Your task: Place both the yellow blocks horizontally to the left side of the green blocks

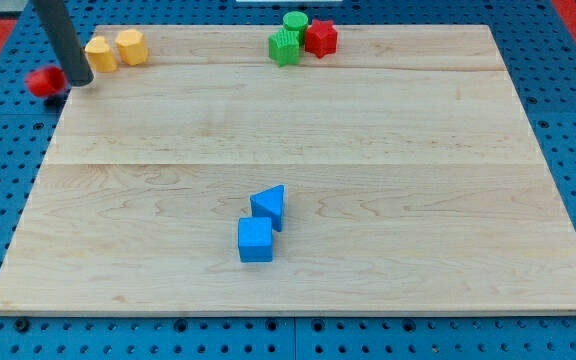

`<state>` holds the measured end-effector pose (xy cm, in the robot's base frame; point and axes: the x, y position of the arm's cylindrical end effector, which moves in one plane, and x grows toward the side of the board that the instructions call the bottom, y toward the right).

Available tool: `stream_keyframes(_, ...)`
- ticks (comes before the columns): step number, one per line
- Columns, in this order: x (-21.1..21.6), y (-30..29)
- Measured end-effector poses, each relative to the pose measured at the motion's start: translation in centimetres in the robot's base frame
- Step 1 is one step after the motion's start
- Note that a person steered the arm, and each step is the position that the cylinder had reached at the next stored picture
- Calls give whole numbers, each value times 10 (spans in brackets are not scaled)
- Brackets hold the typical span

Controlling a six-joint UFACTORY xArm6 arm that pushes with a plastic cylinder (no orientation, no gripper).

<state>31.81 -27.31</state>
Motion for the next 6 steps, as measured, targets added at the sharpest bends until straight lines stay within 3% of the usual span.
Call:
stream_keyframes(1, 30, 1)
stream_keyframes(2, 10, -32)
stream_keyframes(3, 1, -32)
stream_keyframes(4, -35, -29)
stream_keyframes(5, -61, -5)
stream_keyframes(6, -62, 55)
